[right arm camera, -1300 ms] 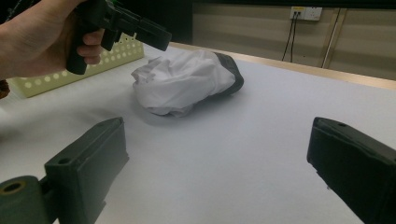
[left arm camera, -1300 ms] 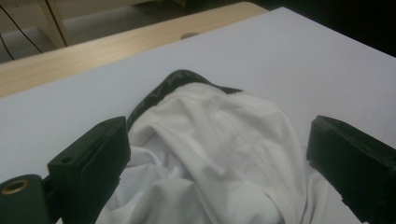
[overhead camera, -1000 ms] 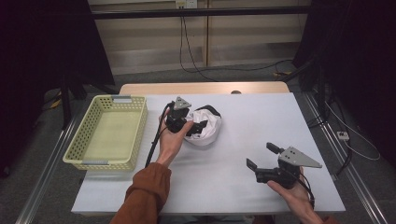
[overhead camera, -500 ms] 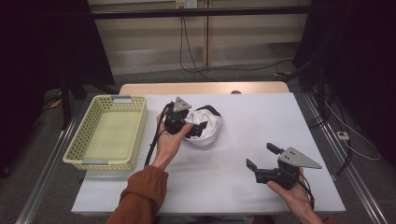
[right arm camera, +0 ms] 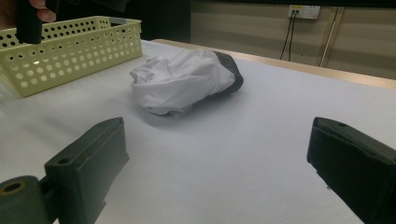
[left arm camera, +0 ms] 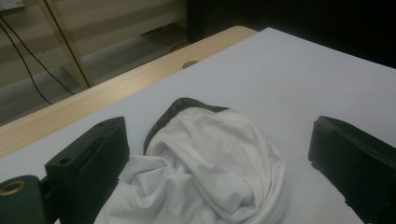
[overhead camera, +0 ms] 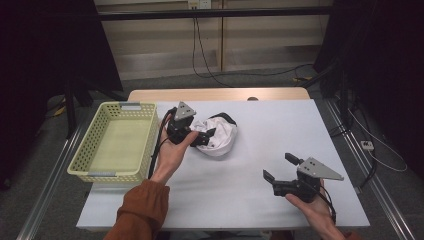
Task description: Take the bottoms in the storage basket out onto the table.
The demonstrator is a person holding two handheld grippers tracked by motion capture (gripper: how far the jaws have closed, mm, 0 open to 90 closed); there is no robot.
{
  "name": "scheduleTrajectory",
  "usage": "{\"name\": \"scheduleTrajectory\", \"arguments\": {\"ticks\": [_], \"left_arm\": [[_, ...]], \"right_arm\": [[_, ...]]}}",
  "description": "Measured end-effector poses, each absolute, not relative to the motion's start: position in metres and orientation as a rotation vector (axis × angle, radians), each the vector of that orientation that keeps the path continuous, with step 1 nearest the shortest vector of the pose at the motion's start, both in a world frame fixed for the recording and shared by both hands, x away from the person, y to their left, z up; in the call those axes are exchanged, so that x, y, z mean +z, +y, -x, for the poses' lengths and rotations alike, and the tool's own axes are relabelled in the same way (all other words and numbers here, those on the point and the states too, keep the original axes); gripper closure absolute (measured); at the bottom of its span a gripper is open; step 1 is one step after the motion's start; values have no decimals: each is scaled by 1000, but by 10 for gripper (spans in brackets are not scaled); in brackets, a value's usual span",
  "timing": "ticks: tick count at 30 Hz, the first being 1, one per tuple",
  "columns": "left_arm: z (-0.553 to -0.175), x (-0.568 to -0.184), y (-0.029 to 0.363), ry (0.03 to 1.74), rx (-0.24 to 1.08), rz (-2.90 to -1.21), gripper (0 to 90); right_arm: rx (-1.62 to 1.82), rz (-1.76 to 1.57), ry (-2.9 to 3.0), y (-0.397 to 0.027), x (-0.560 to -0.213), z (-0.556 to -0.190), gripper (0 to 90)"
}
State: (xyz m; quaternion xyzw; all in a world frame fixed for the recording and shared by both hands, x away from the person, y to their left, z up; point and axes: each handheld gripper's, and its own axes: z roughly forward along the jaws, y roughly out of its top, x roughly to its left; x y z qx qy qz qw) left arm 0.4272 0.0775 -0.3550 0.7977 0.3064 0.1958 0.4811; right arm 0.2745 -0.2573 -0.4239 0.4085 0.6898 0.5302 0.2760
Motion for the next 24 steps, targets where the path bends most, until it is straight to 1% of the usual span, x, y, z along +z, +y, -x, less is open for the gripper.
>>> {"name": "scheduleTrajectory", "arguments": {"ticks": [9,20,24], "left_arm": [[-418,-350,88,756,505,-1924,50],[-410,-347,98,749,502,-1906,41],[-406,-345,101,748,494,-1923,38]], "right_arm": [[1425,-1096,1853,-257,-424,-275,46],[1422,-1098,1852,-257,-424,-275,47],[1423,-1097,1853,-256,-424,-275,46]]}}
